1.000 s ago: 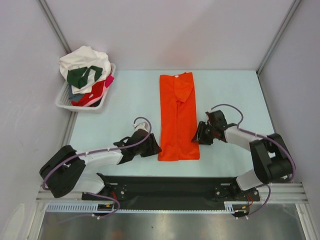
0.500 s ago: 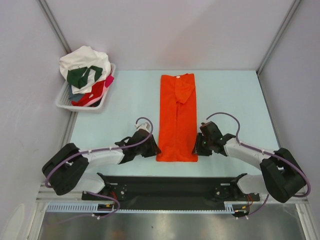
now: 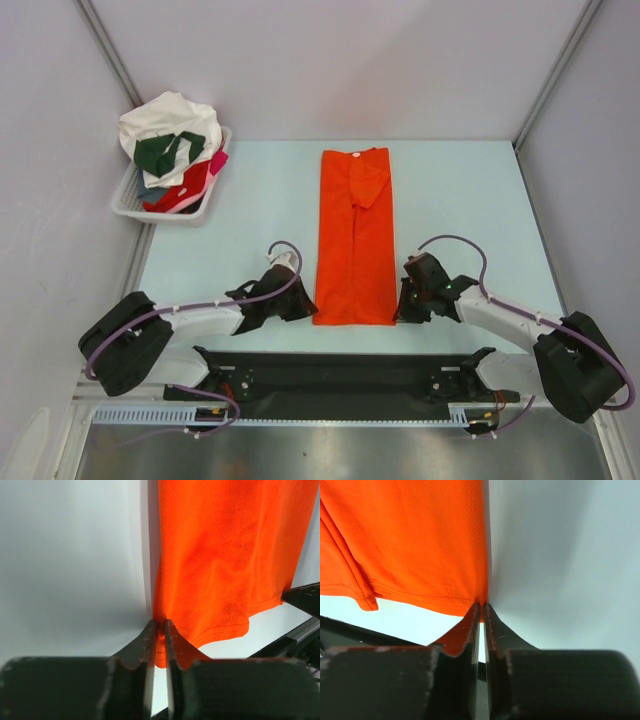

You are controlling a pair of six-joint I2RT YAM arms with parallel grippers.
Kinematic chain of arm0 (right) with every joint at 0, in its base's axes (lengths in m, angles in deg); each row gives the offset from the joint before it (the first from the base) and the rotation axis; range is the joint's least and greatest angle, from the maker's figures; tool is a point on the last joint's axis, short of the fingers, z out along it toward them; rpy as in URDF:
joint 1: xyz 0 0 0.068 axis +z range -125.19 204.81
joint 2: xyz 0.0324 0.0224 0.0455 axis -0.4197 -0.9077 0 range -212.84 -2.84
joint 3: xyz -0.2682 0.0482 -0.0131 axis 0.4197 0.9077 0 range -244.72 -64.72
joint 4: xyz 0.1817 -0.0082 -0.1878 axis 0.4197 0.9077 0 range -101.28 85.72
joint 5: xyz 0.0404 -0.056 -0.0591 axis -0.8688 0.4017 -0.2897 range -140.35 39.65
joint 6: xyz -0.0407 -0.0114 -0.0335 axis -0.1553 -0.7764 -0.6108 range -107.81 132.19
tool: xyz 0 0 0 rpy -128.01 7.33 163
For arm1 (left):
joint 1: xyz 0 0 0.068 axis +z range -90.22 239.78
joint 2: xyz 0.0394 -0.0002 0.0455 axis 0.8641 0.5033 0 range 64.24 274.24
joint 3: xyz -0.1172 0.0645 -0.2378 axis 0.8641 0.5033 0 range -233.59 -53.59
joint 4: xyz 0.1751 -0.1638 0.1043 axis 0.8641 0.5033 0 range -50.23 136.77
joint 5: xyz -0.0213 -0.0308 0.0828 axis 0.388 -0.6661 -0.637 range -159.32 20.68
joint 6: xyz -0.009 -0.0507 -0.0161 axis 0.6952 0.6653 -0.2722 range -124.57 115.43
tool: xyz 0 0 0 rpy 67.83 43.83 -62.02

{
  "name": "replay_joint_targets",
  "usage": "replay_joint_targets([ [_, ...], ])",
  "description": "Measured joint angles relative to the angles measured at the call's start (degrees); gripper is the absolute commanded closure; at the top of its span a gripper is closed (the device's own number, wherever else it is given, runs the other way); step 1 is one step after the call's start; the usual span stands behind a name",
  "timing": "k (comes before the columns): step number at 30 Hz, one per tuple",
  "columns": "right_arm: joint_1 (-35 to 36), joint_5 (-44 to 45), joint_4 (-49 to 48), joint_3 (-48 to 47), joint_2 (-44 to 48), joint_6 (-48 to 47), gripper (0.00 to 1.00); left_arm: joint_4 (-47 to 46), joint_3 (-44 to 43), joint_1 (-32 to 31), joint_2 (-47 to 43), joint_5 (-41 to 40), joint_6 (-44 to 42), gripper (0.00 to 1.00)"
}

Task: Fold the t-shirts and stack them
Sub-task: Fold the tshirt

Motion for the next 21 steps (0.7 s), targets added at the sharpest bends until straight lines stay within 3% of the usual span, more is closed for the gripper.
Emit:
replay_joint_targets([
  [1, 0.0, -0.4, 0.0, 0.1, 0.0, 0.0, 1.0, 0.0, 0.0, -0.1, 0.0, 0.0, 0.1, 0.88],
  [5, 0.0, -1.7, -0.1, 0.1, 0.0, 0.2, 1.0, 0.1, 0.0, -0.7, 0.0, 0.4, 0.5, 0.89],
  [14, 0.1, -2.1, 1.5, 0.1, 4.0, 0.3, 1.0, 3.7, 0.3, -1.2, -3.3, 0.2, 0.5, 0.7],
  [21, 0.1, -2.0, 1.8, 0.1, 4.0, 0.3, 1.0, 5.1, 1.1, -1.8, -6.2, 0.2, 0.5, 0.66],
])
